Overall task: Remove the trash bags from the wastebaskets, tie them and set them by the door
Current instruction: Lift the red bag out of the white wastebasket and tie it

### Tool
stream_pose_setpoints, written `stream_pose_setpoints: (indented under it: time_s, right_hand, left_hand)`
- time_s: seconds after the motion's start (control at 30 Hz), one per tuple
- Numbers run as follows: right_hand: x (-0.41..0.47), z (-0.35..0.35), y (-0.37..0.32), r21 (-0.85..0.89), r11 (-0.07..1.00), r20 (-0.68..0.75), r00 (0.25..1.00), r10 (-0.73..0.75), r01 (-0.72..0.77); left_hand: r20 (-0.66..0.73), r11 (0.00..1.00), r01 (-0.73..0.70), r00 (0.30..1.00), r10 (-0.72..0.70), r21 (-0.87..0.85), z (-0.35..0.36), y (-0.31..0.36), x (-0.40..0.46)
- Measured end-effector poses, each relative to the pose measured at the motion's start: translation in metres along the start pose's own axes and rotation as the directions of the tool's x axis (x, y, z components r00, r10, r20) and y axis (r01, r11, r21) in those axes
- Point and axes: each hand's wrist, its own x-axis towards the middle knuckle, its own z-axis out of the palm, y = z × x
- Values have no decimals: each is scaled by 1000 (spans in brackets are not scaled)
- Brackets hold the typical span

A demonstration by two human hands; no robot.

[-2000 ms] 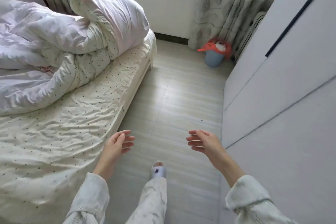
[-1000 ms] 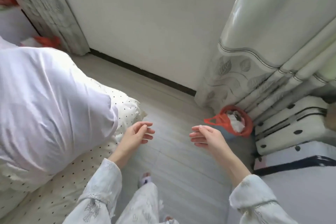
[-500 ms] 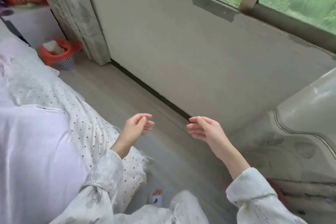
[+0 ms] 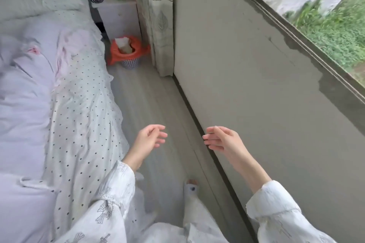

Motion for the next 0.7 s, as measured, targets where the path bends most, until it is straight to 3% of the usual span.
stream_pose_setpoints:
  time_s: [0.17, 0.37, 0.7]
  right_hand:
    - [99, 7, -85, -95, 995, 145, 989, 11, 3]
    - [207, 64, -157, -205, 979, 313, 948, 61, 5]
    - [411, 193, -294, -235, 972, 355, 928, 110, -25]
  left_hand:
    - [-84, 999, 31, 996, -33, -26, -7, 55, 64]
    - [-280, 991, 87, 953, -112, -101, -59, 81, 144]
    - [-315, 989, 95, 941, -126, -111, -182, 162, 367]
